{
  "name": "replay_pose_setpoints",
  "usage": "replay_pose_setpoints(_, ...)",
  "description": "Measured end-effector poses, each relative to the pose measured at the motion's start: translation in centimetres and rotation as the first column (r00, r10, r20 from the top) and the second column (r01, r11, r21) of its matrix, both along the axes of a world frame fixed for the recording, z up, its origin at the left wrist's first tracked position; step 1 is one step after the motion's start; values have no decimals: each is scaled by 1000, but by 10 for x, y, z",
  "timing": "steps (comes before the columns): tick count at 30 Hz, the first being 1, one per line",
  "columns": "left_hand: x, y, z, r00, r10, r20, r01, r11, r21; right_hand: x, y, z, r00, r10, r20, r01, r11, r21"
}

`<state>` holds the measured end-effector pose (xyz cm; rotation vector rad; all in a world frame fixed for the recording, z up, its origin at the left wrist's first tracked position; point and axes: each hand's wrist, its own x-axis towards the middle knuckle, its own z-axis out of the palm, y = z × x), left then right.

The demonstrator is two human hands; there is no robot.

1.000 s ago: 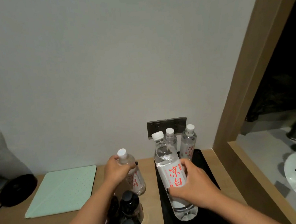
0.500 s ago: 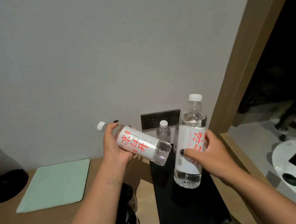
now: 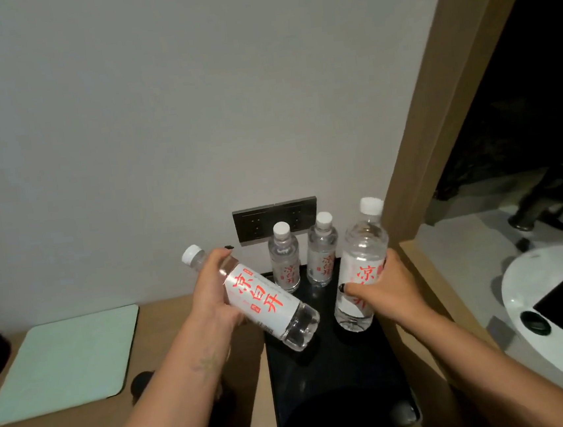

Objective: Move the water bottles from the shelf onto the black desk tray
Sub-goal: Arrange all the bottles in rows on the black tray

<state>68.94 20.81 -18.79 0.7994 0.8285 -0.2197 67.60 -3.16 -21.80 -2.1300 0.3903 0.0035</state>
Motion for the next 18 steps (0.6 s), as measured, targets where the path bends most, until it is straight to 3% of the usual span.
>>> replay_pose_setpoints(7, 15, 5, -12, 999, 33, -40, -27, 987, 159, 37, 35, -58, 991, 129, -33, -129, 992, -9)
replay_pose_setpoints(18, 28, 21, -38, 997, 58, -55, -45, 976, 212, 52, 81, -113, 988, 154, -7, -153, 985, 83)
